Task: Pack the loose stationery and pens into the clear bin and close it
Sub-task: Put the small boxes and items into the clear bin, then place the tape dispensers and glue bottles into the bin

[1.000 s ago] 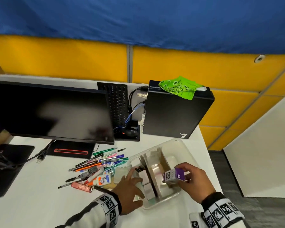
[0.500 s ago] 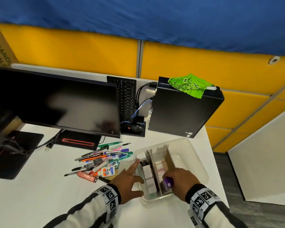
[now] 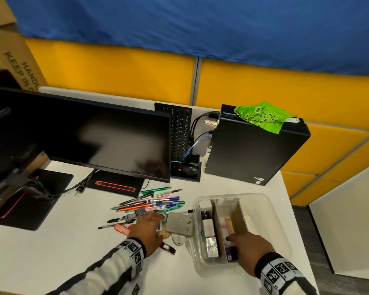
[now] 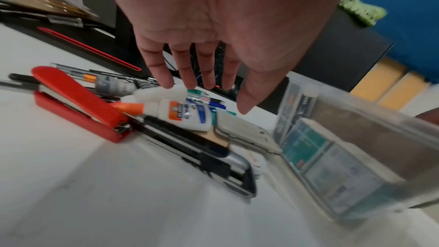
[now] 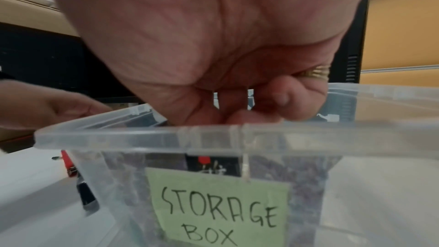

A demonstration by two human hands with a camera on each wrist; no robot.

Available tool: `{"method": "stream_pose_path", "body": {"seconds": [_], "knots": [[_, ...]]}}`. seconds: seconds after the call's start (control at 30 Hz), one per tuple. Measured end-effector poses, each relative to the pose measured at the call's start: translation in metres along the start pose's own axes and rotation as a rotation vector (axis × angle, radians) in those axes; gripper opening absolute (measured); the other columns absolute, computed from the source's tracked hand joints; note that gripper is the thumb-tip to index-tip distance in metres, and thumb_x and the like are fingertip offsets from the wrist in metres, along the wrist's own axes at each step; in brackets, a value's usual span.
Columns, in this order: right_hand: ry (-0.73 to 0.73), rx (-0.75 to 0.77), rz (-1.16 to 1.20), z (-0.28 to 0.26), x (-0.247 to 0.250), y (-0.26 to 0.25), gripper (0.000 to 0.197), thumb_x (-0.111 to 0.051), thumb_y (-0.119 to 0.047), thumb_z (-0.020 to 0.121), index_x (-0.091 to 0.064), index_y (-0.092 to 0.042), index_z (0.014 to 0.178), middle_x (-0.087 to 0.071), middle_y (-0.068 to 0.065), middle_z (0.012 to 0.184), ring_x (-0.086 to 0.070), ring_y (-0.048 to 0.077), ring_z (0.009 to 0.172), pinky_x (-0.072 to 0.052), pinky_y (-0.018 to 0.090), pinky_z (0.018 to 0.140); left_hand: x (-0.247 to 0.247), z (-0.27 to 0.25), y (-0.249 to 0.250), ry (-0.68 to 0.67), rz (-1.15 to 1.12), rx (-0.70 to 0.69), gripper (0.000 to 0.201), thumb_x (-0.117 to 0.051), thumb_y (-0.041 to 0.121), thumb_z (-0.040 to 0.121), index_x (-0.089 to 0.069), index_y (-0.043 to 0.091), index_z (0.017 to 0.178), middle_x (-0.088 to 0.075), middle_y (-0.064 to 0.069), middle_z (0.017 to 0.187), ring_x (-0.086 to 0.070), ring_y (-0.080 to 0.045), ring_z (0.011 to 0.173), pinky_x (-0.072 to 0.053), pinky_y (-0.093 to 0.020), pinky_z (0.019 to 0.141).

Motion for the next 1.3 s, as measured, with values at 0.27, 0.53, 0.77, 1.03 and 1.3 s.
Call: {"method": "stream_pose_path", "body": {"seconds": [0.27, 0.53, 0.77, 1.03, 1.3], "knots": [[0.155, -0.083, 0.119, 0.002, 0.020, 0.016, 0.038, -0.047, -0.031, 0.086, -0.062, -0.037, 0.121, -0.071, 0.005, 0.110, -0.069, 0.026, 0.100, -0.051, 0.030, 0.076, -0.010, 0.035, 0.023, -0.015, 0.224, -0.075, 0.071, -0.071, 0.042, 0.077, -0.039, 0.036, 0.140, -0.035, 0.005, 0.153, -0.035, -0.026, 0.137, -0.033, -0.054, 0.113], [0.242, -0.092, 0.206, -0.015, 0.033, 0.016, 0.027, -0.047, -0.036, 0.087, -0.064, -0.033, 0.108, -0.074, 0.000, 0.091, -0.068, 0.023, 0.084, -0.054, 0.033, 0.069, -0.033, 0.048, 0.024, -0.140, 0.384, -0.190, 0.083, -0.068, 0.039, 0.077, -0.023, 0.039, 0.148, -0.027, 0.007, 0.161, -0.023, -0.029, 0.148, -0.018, -0.065, 0.115], [0.290, -0.073, 0.308, -0.018, 0.033, 0.023, 0.021, -0.052, -0.038, 0.089, -0.065, -0.039, 0.105, -0.075, -0.010, 0.093, -0.069, 0.013, 0.081, -0.058, 0.032, 0.072, -0.018, 0.056, 0.038, -0.112, 0.282, -0.196, 0.053, -0.061, 0.052, 0.074, -0.049, 0.042, 0.125, -0.057, 0.012, 0.127, -0.046, -0.019, 0.127, -0.021, -0.059, 0.109], [0.485, 0.034, 0.594, -0.030, 0.068, 0.029, 0.025, -0.066, -0.017, 0.088, -0.069, -0.039, 0.099, -0.070, -0.027, 0.088, -0.060, 0.011, 0.049, -0.055, 0.025, 0.059, 0.068, 0.043, 0.022, 0.022, -0.107, -0.094, 0.064, -0.032, 0.086, 0.078, -0.064, 0.043, 0.111, -0.060, 0.009, 0.102, -0.059, -0.010, 0.096, -0.045, -0.040, 0.097], [0.507, 0.248, 0.840, -0.028, 0.091, 0.002, 0.030, -0.082, -0.022, 0.082, -0.071, -0.040, 0.104, -0.071, -0.018, 0.095, -0.063, 0.016, 0.072, -0.050, 0.015, 0.061, 0.064, 0.035, 0.170, -0.205, -0.396, -0.404, 0.052, -0.035, 0.070, 0.094, -0.062, 0.027, 0.082, -0.066, 0.006, 0.087, -0.060, -0.016, 0.085, -0.050, -0.035, 0.087]]}}
Point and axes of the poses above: each hand's wrist, its own z-axis towards the middle knuckle, its own x-axis out of the back of the hand, y = z × x, the point moved 8 cm from there along z, towards the middle knuckle
